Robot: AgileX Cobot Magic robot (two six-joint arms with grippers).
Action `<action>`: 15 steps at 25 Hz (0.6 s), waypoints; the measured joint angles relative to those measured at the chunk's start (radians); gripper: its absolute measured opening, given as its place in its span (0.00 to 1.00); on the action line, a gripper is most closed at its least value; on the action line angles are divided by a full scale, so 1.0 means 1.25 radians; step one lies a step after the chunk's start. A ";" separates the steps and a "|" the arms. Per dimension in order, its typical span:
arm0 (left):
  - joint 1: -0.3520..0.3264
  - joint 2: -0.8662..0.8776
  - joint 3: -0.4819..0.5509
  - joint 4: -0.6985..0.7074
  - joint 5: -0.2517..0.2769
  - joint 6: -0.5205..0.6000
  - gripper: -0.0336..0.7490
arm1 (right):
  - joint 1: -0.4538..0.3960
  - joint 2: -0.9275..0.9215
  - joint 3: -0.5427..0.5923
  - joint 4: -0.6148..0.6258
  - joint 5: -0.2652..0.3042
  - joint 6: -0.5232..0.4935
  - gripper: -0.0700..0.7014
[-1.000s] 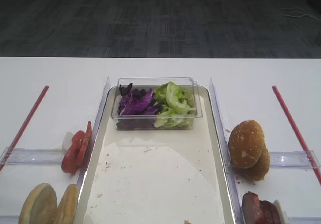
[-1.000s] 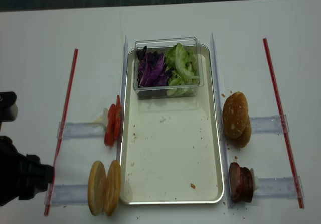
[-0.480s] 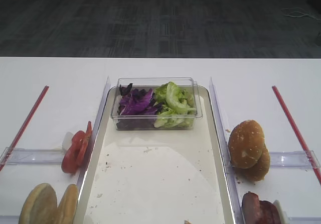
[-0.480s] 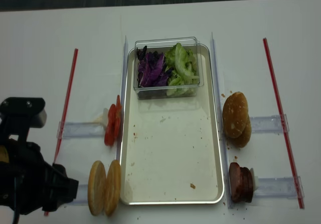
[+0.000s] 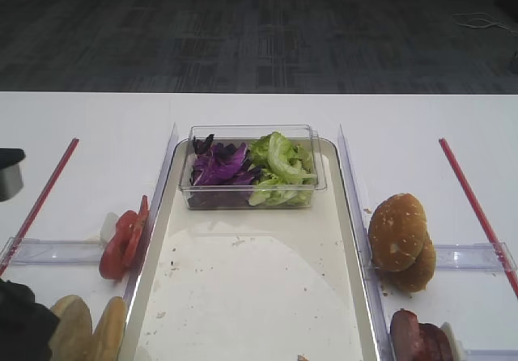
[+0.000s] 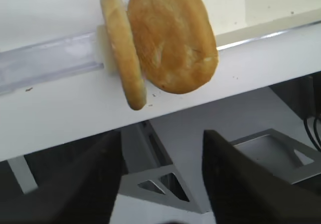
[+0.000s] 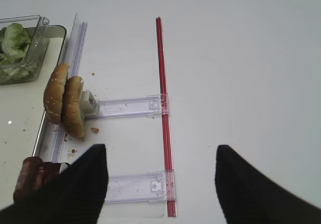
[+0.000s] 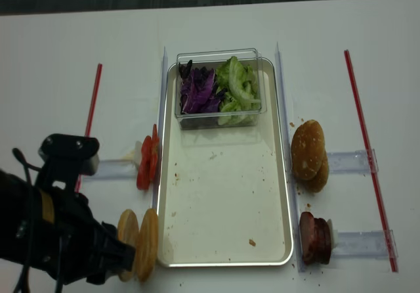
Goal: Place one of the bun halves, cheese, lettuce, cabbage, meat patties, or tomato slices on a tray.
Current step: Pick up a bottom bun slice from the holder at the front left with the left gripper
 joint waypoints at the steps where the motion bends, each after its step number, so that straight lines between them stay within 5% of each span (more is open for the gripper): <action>1: -0.017 0.020 -0.004 0.001 -0.005 -0.006 0.52 | 0.000 0.000 0.000 0.000 0.000 0.000 0.70; 9: -0.160 0.136 -0.100 0.134 -0.034 -0.190 0.49 | 0.000 0.000 0.000 0.000 0.000 0.000 0.70; 15: -0.219 0.209 -0.108 0.149 -0.058 -0.246 0.48 | 0.000 0.000 0.000 0.000 0.000 0.000 0.70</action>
